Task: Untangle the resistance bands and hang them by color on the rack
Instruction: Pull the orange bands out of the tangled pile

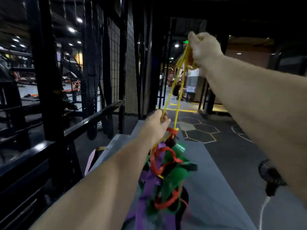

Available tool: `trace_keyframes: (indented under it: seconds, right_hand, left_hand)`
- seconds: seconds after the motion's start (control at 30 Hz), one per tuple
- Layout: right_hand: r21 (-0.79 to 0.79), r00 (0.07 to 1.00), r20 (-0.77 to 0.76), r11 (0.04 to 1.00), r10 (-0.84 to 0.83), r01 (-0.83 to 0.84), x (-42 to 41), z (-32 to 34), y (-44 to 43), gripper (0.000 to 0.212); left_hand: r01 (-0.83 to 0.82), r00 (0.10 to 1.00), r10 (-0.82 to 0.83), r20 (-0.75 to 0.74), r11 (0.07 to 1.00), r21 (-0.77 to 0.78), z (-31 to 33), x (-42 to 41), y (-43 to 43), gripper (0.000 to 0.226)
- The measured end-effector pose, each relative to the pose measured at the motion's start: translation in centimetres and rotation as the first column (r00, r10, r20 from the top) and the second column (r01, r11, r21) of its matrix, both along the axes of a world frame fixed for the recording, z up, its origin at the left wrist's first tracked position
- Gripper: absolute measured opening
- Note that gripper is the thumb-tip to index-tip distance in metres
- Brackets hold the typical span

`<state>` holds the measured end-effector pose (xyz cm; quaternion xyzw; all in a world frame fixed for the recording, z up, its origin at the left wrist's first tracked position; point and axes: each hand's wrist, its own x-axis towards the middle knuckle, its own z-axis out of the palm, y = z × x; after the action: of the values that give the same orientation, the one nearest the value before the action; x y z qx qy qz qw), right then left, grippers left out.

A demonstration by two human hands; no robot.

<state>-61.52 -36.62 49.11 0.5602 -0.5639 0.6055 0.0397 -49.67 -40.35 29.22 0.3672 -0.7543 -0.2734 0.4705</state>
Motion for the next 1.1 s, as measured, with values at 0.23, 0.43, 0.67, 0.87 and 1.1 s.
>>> trace_keyframes:
  seconds: [0.23, 0.43, 0.67, 0.87, 1.1]
  right_hand:
    - [0.069, 0.983, 0.068, 0.982, 0.169, -0.173, 2.0, -0.2, 1.5, 0.029]
    - [-0.014, 0.962, 0.242, 0.992, 0.124, -0.124, 0.8, 0.2, 3.5, 0.030]
    - [-0.048, 0.996, 0.090, 0.999, -0.003, 0.007, -0.9, 1.1, 5.9, 0.029]
    - [0.346, 0.887, -0.439, 0.884, -0.145, 0.315, -2.6, -3.2, 7.4, 0.059]
    - [0.703, 0.936, -0.150, 0.700, 0.319, -0.126, -2.4, -10.1, 7.8, 0.048]
  left_hand:
    - [0.252, 0.959, -0.229, -0.165, 0.958, 0.138, 1.3, -1.6, 2.3, 0.014]
    - [0.279, 0.960, -0.262, -0.101, 0.929, 0.243, -1.1, -0.5, 4.1, 0.018]
    - [0.204, 0.979, -0.190, -0.076, 0.937, 0.285, 0.6, 0.9, 4.7, 0.030]
    - [0.184, 0.983, -0.164, -0.089, 0.926, 0.329, 7.4, 2.0, 4.6, 0.030]
    - [0.335, 0.903, -0.162, -0.399, 0.846, 0.414, 11.6, 1.4, 6.4, 0.021]
